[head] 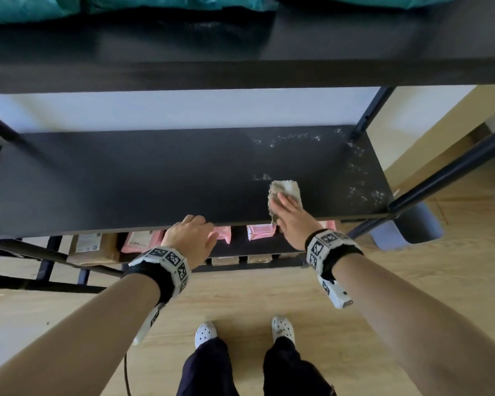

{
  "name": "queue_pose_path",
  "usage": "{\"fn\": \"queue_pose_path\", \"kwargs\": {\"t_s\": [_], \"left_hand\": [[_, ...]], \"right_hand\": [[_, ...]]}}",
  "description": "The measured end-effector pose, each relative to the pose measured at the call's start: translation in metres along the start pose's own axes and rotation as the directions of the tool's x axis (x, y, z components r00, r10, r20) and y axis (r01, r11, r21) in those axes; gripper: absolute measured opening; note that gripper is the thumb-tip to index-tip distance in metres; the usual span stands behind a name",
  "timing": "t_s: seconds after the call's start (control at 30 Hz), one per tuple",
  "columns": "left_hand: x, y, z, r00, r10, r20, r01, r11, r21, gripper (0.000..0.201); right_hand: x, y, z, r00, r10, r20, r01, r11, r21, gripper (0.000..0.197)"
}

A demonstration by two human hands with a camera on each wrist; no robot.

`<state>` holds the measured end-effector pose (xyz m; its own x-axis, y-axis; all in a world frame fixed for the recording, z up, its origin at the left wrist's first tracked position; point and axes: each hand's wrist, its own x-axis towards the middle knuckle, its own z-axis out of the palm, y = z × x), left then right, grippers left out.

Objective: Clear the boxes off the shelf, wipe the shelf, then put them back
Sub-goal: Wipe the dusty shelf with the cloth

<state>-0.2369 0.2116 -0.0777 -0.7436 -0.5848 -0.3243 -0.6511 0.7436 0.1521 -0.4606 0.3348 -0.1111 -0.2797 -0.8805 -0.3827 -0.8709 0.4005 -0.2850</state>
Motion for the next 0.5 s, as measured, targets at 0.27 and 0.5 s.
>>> {"fn": "queue_pose_path", "kwargs": {"t_s": [0.27,0.5], "left_hand": [[0.008,0.053,0.001,0.979,-0.204,-0.010,0.203,0.978,-0.050,0.034],[0.015,0.075,0.000,0.962,-0.267,-0.060,0.260,0.960,-0.108,0.029]], "right_hand": [[0.039,-0.049,0.012,0.930,-0.329,0.163,0.340,0.939,-0.045,0.064],[0.068,0.022,-0.035,0.975,-0.210,0.067,0.210,0.978,0.000,0.059]]}}
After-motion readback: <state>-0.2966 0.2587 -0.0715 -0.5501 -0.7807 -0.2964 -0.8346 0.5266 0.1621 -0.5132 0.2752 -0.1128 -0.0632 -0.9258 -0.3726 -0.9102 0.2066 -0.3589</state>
